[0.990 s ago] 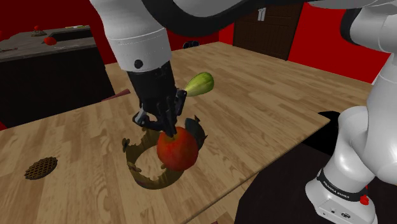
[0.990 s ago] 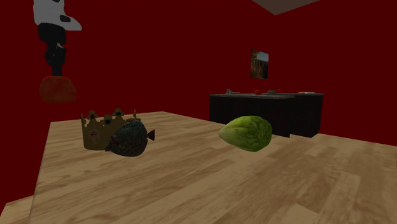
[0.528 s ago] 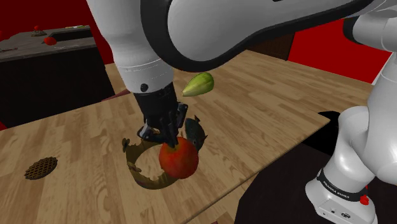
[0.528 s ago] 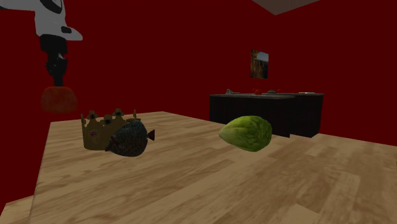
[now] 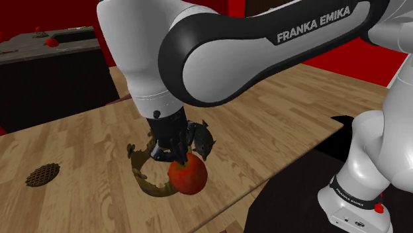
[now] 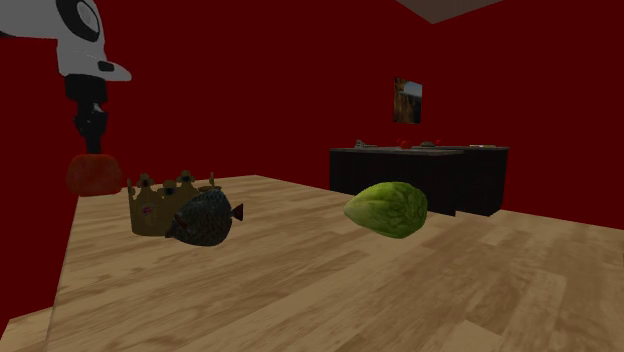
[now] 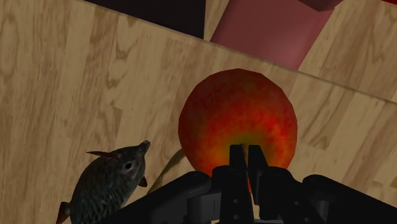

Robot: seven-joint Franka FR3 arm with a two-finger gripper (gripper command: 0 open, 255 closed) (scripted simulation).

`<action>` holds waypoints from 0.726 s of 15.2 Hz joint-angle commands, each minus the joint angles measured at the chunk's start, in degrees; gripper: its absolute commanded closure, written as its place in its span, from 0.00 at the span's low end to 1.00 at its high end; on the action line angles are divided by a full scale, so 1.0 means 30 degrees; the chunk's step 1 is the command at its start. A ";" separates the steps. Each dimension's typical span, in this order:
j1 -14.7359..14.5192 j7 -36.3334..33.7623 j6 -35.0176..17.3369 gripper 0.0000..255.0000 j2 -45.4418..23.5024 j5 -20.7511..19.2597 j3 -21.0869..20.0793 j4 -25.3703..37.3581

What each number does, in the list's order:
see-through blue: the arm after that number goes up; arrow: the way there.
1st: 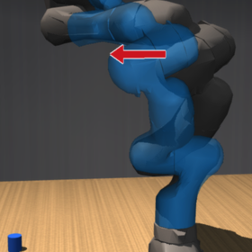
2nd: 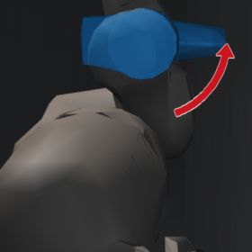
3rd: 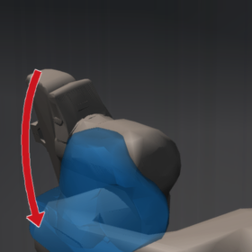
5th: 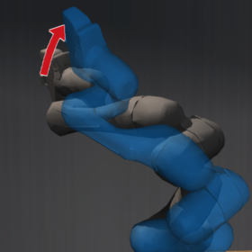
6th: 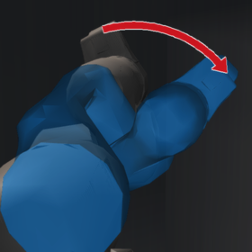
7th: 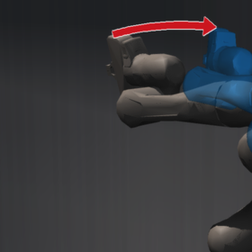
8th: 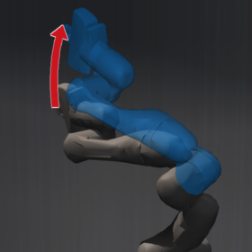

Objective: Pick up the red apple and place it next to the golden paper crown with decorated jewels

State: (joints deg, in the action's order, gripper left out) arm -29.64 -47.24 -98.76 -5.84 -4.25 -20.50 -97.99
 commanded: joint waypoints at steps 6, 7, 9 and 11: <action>0.0029 -0.0087 -0.1781 1.00 -0.0145 -0.0085 0.0033 -0.1634; 0.0029 -0.0107 -0.2027 1.00 -0.0187 -0.0105 0.0036 -0.1842; 0.0027 -0.0153 -0.2516 1.00 -0.0282 -0.0150 0.0043 -0.2243; 0.0023 -0.0203 -0.3001 1.00 -0.0394 -0.0203 0.0049 -0.2625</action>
State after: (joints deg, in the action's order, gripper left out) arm -29.61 -47.83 -106.88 -6.95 -4.81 -20.39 -105.09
